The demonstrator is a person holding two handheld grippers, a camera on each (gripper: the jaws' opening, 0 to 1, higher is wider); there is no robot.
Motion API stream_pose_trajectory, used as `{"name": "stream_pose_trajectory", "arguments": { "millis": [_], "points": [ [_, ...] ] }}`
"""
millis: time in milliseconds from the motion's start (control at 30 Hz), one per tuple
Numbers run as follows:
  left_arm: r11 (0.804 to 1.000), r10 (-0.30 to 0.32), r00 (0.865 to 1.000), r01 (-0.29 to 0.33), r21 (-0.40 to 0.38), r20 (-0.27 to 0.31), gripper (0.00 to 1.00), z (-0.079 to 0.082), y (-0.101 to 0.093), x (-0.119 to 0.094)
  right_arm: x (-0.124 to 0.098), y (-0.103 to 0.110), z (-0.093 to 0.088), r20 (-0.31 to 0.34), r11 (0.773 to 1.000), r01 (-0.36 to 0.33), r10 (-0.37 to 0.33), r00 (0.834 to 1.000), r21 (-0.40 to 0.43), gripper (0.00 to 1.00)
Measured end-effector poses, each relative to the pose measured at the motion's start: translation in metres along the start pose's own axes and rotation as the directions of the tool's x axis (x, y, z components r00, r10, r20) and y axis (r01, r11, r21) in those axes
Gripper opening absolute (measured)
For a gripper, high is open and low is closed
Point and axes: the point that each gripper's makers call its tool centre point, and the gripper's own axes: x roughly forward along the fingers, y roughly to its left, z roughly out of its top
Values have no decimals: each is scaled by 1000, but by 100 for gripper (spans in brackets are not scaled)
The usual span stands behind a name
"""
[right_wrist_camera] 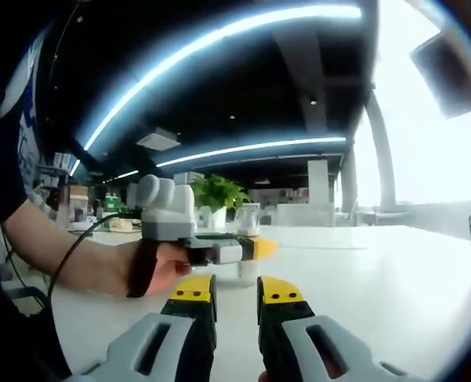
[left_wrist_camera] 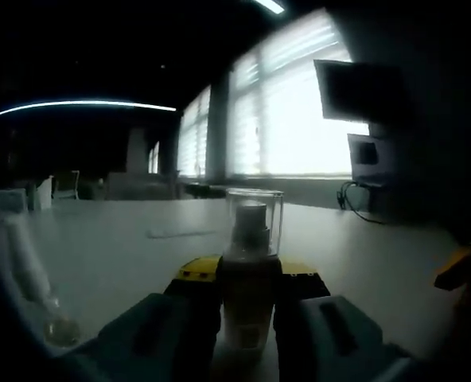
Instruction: Clamp pump bottle remove cover press pump head put on cover
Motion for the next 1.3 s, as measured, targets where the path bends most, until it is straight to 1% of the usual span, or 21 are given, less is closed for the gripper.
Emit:
{"name": "stream_pose_trajectory", "arguments": {
  "millis": [200,300,367,400,467,533,567,600,633,700,767,800,867,900,967,1033,1100,1300],
  "points": [
    [999,-32,999,32,5,13,15,3,-4,-4,0,0,0,1,1000,3,-3,1000,-2,15],
    [999,-48,999,47,26,16,15,5,-4,-8,0,-1,0,1,1000,4,-4,1000,-1,15],
    [998,-57,997,57,8,45,15,11,-6,-10,0,-1,0,2,1000,4,-4,1000,-1,15],
    [997,-74,996,75,-8,45,15,13,-9,-12,0,-1,1,2,1000,4,-4,1000,-1,15],
    [996,-88,995,89,-20,42,15,16,-10,-18,0,-1,1,2,1000,6,-6,1000,-2,15],
    [994,-100,993,103,-40,66,15,23,-11,-24,-1,-2,1,3,1000,10,-10,1000,-1,15],
    [993,-106,992,109,-37,72,15,26,-11,-27,-1,-2,1,4,1000,12,-12,1000,-2,15],
    [992,-125,989,125,5,80,15,31,-13,-32,-1,-2,1,4,1000,12,-12,1000,-1,15],
    [991,-129,988,127,27,80,15,33,-14,-35,-1,-2,1,4,1000,12,-12,1000,-1,15],
    [989,-147,986,145,33,77,15,31,-16,-36,-1,-2,1,3,1000,11,-11,1000,-3,15],
    [987,-159,984,156,37,78,15,33,-20,-42,-1,-1,1,3,1000,12,-12,1000,-4,15],
    [984,-177,981,175,34,78,15,34,-22,-44,-1,-1,1,3,1000,12,-12,1000,-4,15],
    [981,-192,979,190,34,75,15,37,-24,-49,-1,-2,1,2,1000,15,-15,1000,-5,15],
    [977,-214,975,212,35,57,15,37,-28,-52,-1,-2,0,1,1000,15,-15,1000,-5,15],
    [973,-229,972,227,41,61,15,37,-28,-57,-1,-2,0,0,1000,14,-14,1000,-7,15],
    [968,-251,966,250,28,55,15,39,-31,-64,-1,-2,0,-1,1000,13,-13,1000,-8,15],
    [964,-267,962,266,20,58,15,41,-32,-71,0,-1,0,-3,1000,12,-12,1000,-10,15],
    [952,-302,950,305,-22,75,15,44,-31,-83,0,0,-1,-9,1000,10,-10,1000,-18,15]
  ]
}}
